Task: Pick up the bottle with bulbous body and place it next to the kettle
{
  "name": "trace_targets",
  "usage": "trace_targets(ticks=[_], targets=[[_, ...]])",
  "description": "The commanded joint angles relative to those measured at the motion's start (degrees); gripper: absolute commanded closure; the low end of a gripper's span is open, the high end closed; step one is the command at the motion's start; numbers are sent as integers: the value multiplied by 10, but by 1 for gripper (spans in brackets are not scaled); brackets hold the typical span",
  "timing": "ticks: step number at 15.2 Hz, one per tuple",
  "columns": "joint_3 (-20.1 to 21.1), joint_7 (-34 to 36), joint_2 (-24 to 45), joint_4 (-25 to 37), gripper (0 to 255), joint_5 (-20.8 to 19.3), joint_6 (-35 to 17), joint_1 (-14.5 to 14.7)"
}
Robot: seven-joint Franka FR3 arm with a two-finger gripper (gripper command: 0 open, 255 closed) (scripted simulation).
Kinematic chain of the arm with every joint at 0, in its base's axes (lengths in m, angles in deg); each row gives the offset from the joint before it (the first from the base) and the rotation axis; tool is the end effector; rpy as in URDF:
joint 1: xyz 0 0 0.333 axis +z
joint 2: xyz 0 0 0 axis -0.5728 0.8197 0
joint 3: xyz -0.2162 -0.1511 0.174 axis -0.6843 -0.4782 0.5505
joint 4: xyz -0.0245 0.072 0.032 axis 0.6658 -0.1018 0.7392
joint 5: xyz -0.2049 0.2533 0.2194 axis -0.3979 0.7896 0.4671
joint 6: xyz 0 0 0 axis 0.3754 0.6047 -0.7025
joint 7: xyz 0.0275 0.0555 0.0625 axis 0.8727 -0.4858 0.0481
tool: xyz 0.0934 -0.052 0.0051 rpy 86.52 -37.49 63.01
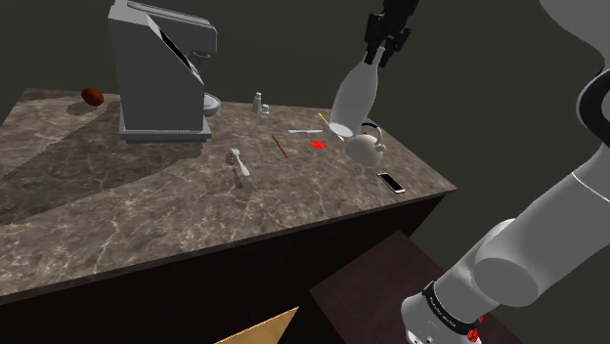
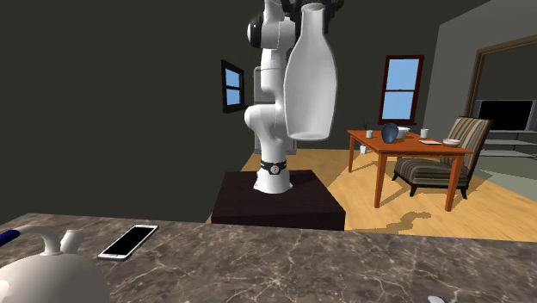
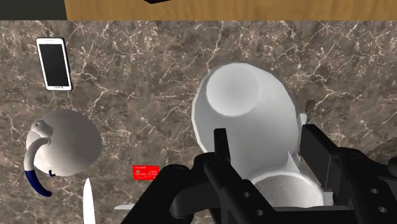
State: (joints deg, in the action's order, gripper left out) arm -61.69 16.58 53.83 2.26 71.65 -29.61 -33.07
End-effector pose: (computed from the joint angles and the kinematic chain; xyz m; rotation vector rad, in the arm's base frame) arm 0.5047 0.0243 0.7144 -3.1240 0.1658 0.0496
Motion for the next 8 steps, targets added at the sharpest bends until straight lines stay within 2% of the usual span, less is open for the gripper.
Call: trace_targets(ticks=[1, 5, 8], targets=[[0, 0, 11, 31, 255, 0, 20, 0], [0, 1, 37, 99, 255, 0, 62, 0], [-14, -29, 29, 93, 255, -1, 64, -15]])
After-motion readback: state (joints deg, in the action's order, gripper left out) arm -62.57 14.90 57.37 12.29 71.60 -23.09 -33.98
